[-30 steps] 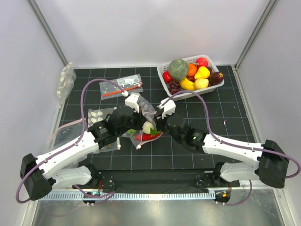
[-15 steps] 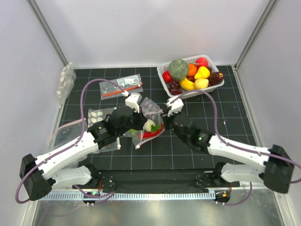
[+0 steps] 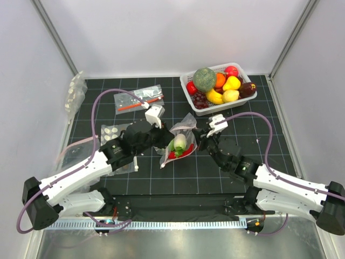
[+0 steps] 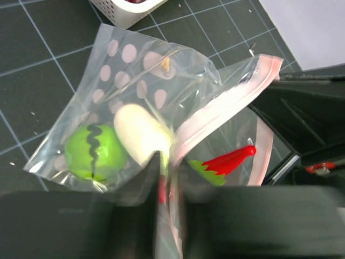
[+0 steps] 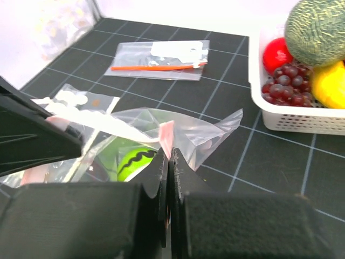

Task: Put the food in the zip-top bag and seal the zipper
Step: Adjust the zipper food storage bag at the center of the board.

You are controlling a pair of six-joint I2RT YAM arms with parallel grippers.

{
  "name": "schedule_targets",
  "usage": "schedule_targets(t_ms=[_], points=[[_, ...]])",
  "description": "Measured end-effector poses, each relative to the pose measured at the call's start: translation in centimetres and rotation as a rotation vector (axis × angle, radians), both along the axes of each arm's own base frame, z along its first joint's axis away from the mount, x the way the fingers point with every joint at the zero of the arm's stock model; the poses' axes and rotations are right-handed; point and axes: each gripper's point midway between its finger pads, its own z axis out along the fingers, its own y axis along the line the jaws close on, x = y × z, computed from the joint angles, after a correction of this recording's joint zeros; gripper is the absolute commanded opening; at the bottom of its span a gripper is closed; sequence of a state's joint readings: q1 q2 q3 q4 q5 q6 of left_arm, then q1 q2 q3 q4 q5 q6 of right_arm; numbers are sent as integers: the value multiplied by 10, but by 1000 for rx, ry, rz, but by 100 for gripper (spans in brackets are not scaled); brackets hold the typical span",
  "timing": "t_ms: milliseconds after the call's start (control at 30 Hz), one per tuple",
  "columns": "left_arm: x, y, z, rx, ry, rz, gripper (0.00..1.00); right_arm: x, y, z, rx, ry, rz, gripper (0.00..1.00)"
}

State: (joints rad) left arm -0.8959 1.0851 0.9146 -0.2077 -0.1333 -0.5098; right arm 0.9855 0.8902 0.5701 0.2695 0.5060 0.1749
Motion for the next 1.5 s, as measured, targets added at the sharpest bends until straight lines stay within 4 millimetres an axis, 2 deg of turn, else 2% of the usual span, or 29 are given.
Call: schedule_targets(t_ms=[33, 67, 200, 400, 633, 733, 767, 867, 967, 1100, 1233, 1367, 1500], points=[[0, 1, 0, 4, -2, -2, 31, 1, -2, -1, -6, 1, -7, 1], [0, 2, 1, 0, -5, -3, 41, 2, -4, -2, -11, 3, -18, 1], [-8, 8, 11, -29, -40, -29, 56, 7, -14, -1, -22, 31, -77, 2], [-17, 2, 22, -50, -92, -89, 60, 17, -18, 10, -8, 78, -172, 2], [-24, -20, -13, 45, -53, -167, 59, 19, -24, -9, -49, 128, -220, 2], [-31, -29, -23, 84, -47, -202, 54, 19, -25, -11, -46, 134, -232, 2], [-32, -31, -24, 95, -50, -207, 40, 19, -26, -11, -43, 135, -235, 2], [-31, -37, -24, 127, -57, -204, 12, 20, -27, -10, -37, 136, -246, 1], [-26, -45, -26, 176, -55, -192, 0, 22, -33, -10, -28, 135, -287, 1], [-24, -58, -34, 264, -62, -169, 0, 25, -49, -12, -17, 138, -380, 1], [-32, -57, -38, 344, -96, -143, 0, 25, -56, -13, -12, 140, -424, 1], [-26, -40, -29, 394, -139, -48, 0, 27, -50, -20, -24, 154, -413, 1], [-21, -13, -14, 443, -191, 62, 0, 33, -24, -35, -17, 196, -314, 1]])
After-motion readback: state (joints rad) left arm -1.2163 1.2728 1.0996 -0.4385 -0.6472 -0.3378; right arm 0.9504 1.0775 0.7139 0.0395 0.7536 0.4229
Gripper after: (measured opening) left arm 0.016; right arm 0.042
